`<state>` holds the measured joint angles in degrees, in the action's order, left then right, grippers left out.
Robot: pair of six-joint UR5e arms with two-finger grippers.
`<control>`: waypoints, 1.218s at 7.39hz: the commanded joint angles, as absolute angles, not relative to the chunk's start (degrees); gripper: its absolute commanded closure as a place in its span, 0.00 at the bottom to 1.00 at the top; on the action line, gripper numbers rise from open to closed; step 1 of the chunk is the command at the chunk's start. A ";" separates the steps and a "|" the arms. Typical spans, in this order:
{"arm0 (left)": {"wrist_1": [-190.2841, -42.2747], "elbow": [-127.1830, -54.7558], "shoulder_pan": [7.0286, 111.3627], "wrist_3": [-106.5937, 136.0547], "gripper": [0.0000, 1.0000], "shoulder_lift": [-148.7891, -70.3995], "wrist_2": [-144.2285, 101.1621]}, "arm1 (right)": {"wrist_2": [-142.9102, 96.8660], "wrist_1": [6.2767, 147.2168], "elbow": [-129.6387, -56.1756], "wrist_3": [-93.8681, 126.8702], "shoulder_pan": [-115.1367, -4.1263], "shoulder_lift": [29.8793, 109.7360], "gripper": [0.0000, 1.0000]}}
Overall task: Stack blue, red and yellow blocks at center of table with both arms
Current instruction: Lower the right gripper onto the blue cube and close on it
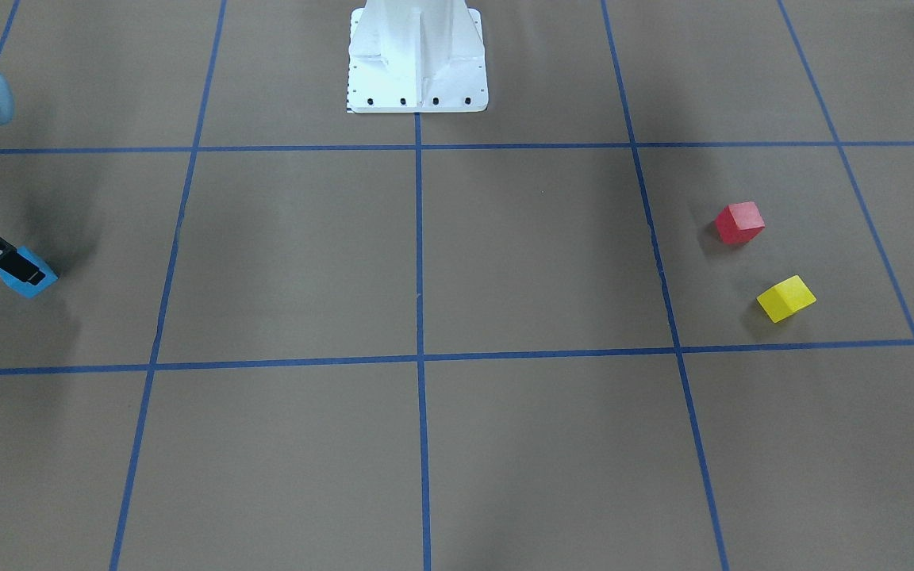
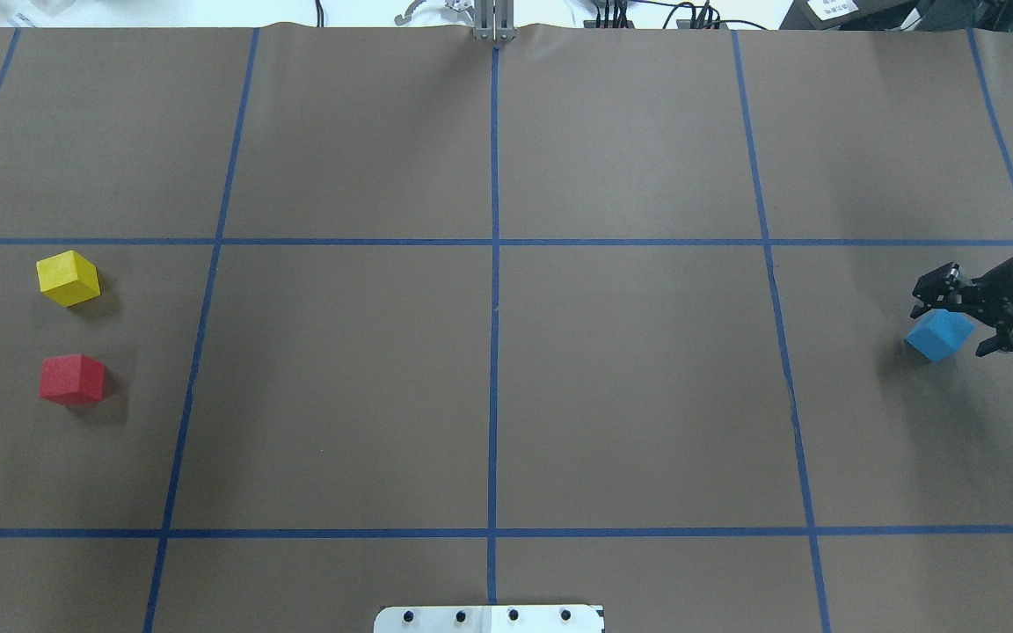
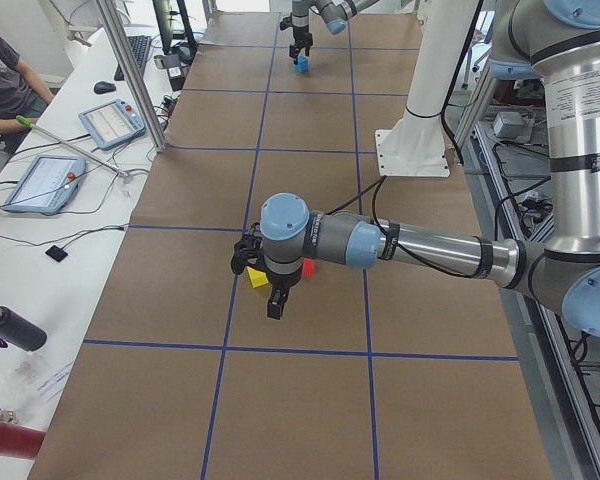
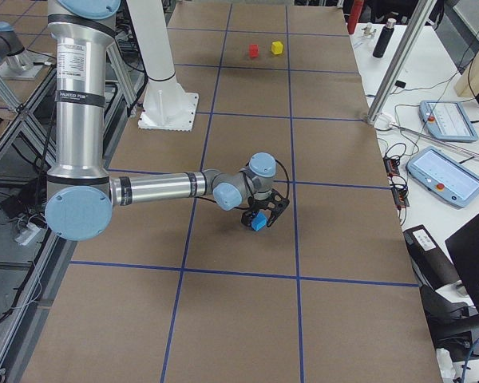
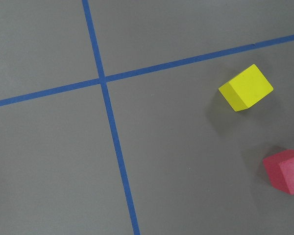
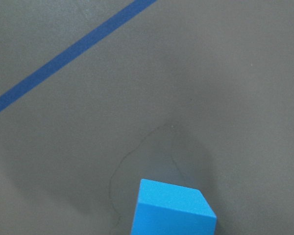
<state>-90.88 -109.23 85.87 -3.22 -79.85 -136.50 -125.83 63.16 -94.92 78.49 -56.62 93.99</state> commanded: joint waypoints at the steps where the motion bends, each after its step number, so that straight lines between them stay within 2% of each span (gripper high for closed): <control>1: -90.88 -109.25 85.87 -3.25 0.00 -79.80 -136.49 | -125.77 59.96 -92.13 78.84 -56.34 93.61 0.02; 2: -90.88 -109.25 85.87 -3.25 0.00 -79.80 -136.49 | -125.77 59.59 -91.41 78.92 -56.34 93.17 0.04; 3: -90.88 -109.25 85.87 -3.25 0.00 -79.80 -136.49 | -125.77 59.59 -91.41 80.49 -56.16 93.08 0.22; 4: -90.88 -109.25 85.87 -3.25 0.00 -79.80 -136.49 | -125.77 59.59 -91.41 85.03 -55.64 92.03 0.76; 5: -90.88 -109.25 85.87 -3.25 0.00 -79.80 -136.49 | -125.77 59.50 -91.15 86.03 -55.03 91.59 1.00; 9: -90.88 -109.51 85.87 -3.16 0.00 -79.80 -136.49 | -126.30 60.47 -94.91 86.04 -54.23 88.26 1.00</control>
